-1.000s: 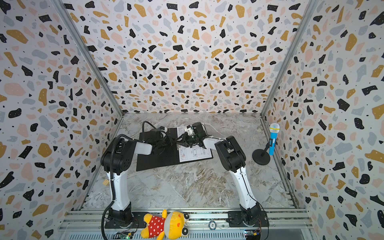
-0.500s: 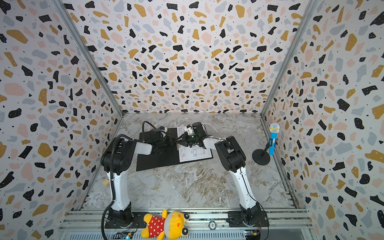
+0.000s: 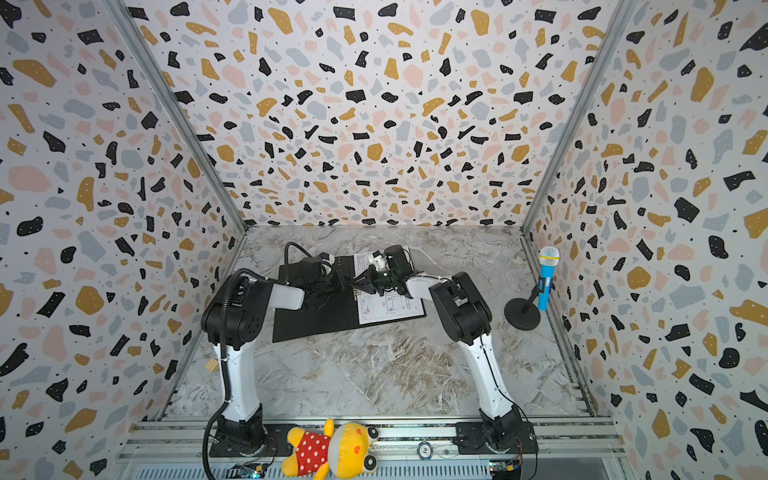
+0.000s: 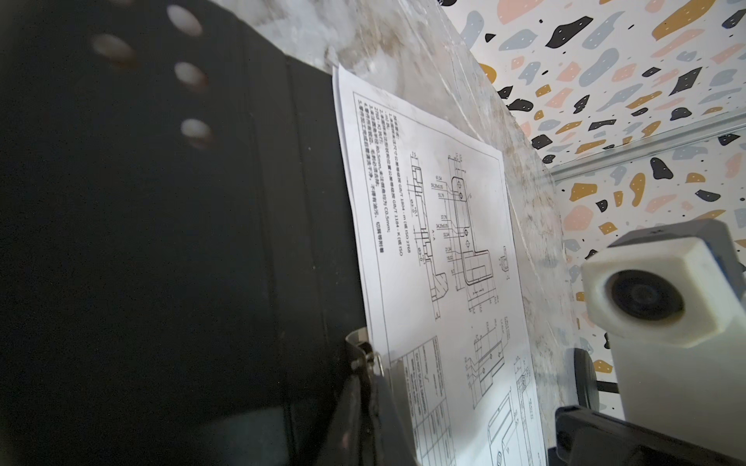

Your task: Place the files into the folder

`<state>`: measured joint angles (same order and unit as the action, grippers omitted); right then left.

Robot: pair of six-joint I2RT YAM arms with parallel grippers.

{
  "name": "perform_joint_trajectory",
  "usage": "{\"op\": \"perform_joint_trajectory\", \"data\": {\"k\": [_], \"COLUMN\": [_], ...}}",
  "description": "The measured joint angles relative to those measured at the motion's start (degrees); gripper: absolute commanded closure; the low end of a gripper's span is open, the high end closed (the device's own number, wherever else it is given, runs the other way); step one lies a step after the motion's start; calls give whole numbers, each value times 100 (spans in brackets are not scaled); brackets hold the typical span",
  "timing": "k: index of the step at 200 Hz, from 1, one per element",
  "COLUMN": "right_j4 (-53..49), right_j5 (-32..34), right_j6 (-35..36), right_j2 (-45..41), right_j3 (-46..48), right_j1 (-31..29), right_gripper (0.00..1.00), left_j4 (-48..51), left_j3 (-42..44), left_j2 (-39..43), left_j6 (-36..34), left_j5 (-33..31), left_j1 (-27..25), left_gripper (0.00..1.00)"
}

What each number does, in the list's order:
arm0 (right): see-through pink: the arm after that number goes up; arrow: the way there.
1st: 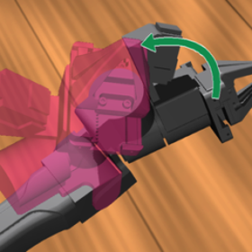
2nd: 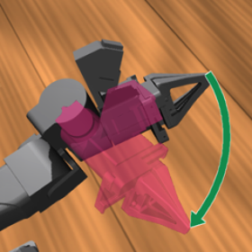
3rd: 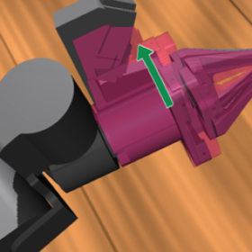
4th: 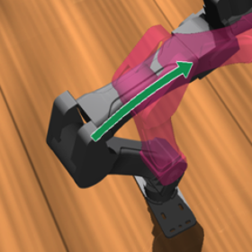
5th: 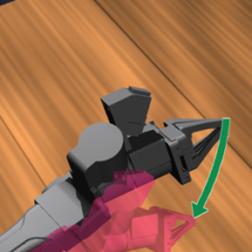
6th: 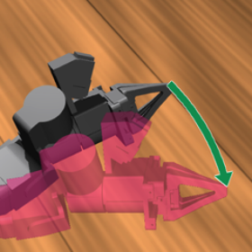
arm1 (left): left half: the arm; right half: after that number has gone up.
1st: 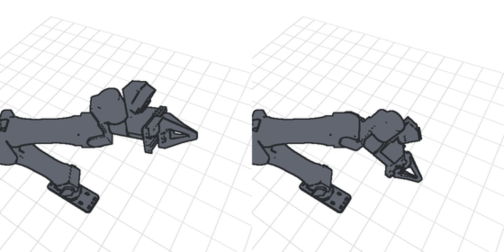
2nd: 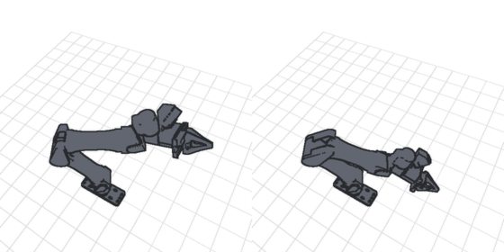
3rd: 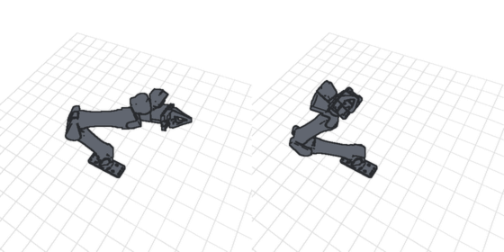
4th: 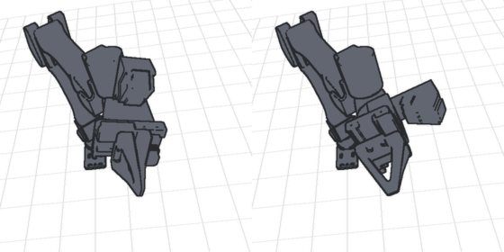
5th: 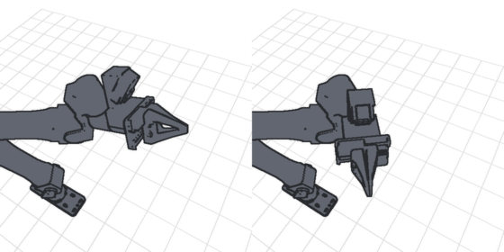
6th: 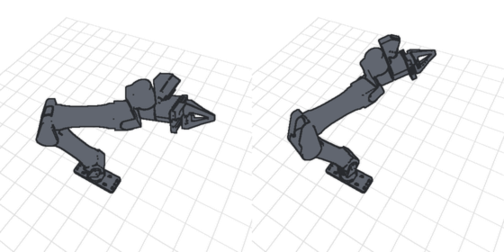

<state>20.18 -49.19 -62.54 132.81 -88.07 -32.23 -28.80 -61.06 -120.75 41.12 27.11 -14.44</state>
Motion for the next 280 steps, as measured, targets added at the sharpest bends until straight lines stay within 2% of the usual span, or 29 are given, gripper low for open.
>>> {"op": "perform_joint_trajectory", "data": {"k": [129,195,209,225,280], "right_j4": [332,-94,-94,-94,133], "right_j5": [-55,-48,-50,-50,-57], "right_j6": [140,472,487,487,227], "right_j2": [-142,-160,-162,-162,-229], "right_j3": [501,761,761,761,765], "right_j1": [-24,-24,-17,4,61], "right_gripper": [91,90,88,74,67], "left_j4": [20,116,118,120,125], "left_j3": [-9,-59,-59,-59,-61], "left_j2": [-2,-7,-7,-7,-7], "left_j6": [-15,-140,-153,-157,-173], "left_j5": [0,-13,-13,-17,-20], "left_j1": [0,4,7,7,7], "left_gripper": [92,92,92,92,92]}}
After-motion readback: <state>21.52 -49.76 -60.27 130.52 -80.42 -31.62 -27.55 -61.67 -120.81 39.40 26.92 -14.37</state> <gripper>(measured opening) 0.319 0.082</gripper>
